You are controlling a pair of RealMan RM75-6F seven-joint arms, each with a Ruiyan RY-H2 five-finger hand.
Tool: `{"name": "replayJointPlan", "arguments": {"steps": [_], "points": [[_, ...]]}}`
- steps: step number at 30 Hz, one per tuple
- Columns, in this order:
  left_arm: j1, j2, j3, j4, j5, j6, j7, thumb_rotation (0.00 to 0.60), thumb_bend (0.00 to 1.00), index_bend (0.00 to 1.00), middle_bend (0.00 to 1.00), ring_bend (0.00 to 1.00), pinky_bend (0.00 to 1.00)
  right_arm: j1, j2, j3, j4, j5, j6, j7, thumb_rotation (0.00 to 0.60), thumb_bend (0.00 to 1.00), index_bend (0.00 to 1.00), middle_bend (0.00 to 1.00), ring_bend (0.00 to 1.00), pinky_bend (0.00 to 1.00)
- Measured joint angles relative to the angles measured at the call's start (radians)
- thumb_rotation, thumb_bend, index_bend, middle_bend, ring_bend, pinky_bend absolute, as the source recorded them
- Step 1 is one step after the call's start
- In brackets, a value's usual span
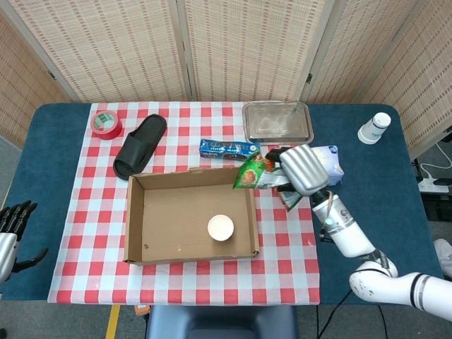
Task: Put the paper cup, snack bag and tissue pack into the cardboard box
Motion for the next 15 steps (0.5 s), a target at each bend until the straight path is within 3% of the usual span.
{"name": "replayJointPlan", "arguments": {"steps": [12, 15], "points": [[0.0, 0.005, 0.0, 0.0, -0.004, -0.002, -0.009, 0.6, 0.23, 0.0, 0.0, 0.0, 0.0, 0.151, -0.23, 0.007, 0.103, -0.027, -0.062, 0.061, 0.6, 0.43, 0.74, 0.57, 0.61, 0.85], [0.002, 0.005, 0.001, 0.003, -0.002, 0.0, -0.014, 0.6, 0.22, 0.0, 0.0, 0.0, 0.0, 0.174, -0.25, -0.002, 0.125, -0.025, -0.098, 0.089, 0.6, 0.24, 0.63, 0.56, 0.55, 0.82]]}}
